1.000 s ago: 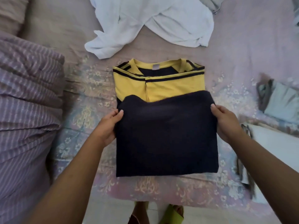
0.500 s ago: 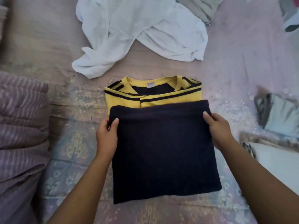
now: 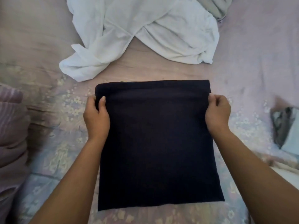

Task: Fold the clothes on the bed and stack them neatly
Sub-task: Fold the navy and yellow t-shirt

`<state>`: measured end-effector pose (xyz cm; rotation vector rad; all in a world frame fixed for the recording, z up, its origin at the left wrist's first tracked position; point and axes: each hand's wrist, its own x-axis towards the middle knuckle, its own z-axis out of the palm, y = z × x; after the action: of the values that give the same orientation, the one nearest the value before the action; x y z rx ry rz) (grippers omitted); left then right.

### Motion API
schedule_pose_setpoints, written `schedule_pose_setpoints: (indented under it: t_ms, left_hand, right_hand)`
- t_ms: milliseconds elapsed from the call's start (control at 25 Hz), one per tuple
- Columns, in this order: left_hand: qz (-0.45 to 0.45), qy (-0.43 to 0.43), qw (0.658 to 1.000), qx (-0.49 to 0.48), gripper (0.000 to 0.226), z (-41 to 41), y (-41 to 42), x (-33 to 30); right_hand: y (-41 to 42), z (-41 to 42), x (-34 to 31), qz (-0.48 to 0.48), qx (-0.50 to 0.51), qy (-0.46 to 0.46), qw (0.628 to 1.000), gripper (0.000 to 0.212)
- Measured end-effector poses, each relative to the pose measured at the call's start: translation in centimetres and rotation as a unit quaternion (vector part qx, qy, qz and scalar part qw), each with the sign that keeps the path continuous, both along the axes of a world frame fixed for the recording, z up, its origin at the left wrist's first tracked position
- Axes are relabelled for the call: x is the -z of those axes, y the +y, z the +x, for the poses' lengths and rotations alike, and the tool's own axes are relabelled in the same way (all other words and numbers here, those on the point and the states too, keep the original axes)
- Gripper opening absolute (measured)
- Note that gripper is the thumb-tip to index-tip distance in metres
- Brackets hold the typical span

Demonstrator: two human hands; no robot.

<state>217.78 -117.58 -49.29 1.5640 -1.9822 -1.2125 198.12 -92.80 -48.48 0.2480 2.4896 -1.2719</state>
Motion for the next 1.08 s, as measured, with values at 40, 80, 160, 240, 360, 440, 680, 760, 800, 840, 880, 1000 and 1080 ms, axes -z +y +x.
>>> schedule_pose_setpoints:
  t_ms: [40, 80, 160, 240, 360, 440, 680, 760, 800, 840, 880, 1000, 1080]
  left_hand:
    - [0.011, -0.027, 1.000, 0.005, 0.025, 0.0, 0.0, 0.2]
    - [0.032, -0.055, 0.998, 0.000, 0.028, -0.2, -0.1, 0.4]
    - [0.067, -0.066, 0.995, -0.036, 0.040, -1.2, -1.0, 0.6]
    - [0.060, -0.070, 0.995, -0.027, 0.044, -2.3, -1.8, 0.6]
    - [-0.017, -0.068, 0.998, 0.004, 0.035, -2.4, -1.9, 1.0]
    - [-0.079, -0.084, 0.993, -0.002, 0.035, -1.9, -1.7, 1.5]
    - [-0.116, -0.250, 0.961, 0.028, 0.041, -3.1, -2.0, 3.4]
    - [-0.175, -0.250, 0.952, 0.020, 0.040, -2.7, -1.6, 3.4]
    - [-0.230, -0.233, 0.944, 0.042, 0.044, -2.3, -0.8, 3.1]
    - [-0.280, -0.195, 0.935, 0.098, 0.049, -1.8, 0.4, 2.6]
    - [-0.309, -0.152, 0.920, 0.188, 0.054, -1.3, 2.0, 2.4]
    - [-0.340, -0.131, 0.808, 0.462, 0.062, 0.6, 5.7, 3.1]
    - [-0.322, -0.184, 0.779, 0.505, 0.061, 1.7, 5.4, 4.0]
  right_hand:
    - [0.0, 0.1, 0.2, 0.012, -0.010, -0.012, 1.000, 0.033]
    - [-0.1, 0.1, 0.3, 0.021, -0.018, -0.029, 0.999, 0.035]
    - [-0.7, -0.5, 0.4, 0.015, -0.009, -0.053, 0.998, 0.042]
    - [-1.5, -1.9, 0.2, 0.024, -0.008, -0.048, 0.999, 0.043]
    - [-2.2, -3.2, 0.6, 0.066, -0.055, 0.003, 0.996, 0.036]
    - [-2.2, -3.4, 1.1, 0.095, -0.076, 0.051, 0.991, 0.033]
    - [-2.6, -3.6, 2.2, 0.238, -0.167, 0.054, 0.955, 0.038]
    - [-2.7, -2.7, 1.8, 0.282, -0.205, 0.155, 0.924, 0.044]
    - [-2.6, -1.6, 1.5, 0.271, -0.220, 0.205, 0.915, 0.048]
    - [-2.4, -0.1, 1.1, 0.241, -0.238, 0.239, 0.910, 0.050]
    - [-1.9, 1.5, 1.0, 0.213, -0.275, 0.266, 0.899, 0.052]
    - [1.1, 4.6, 1.9, 0.232, -0.464, 0.314, 0.795, 0.055]
    - [2.4, 3.9, 2.6, 0.289, -0.521, 0.248, 0.764, 0.058]
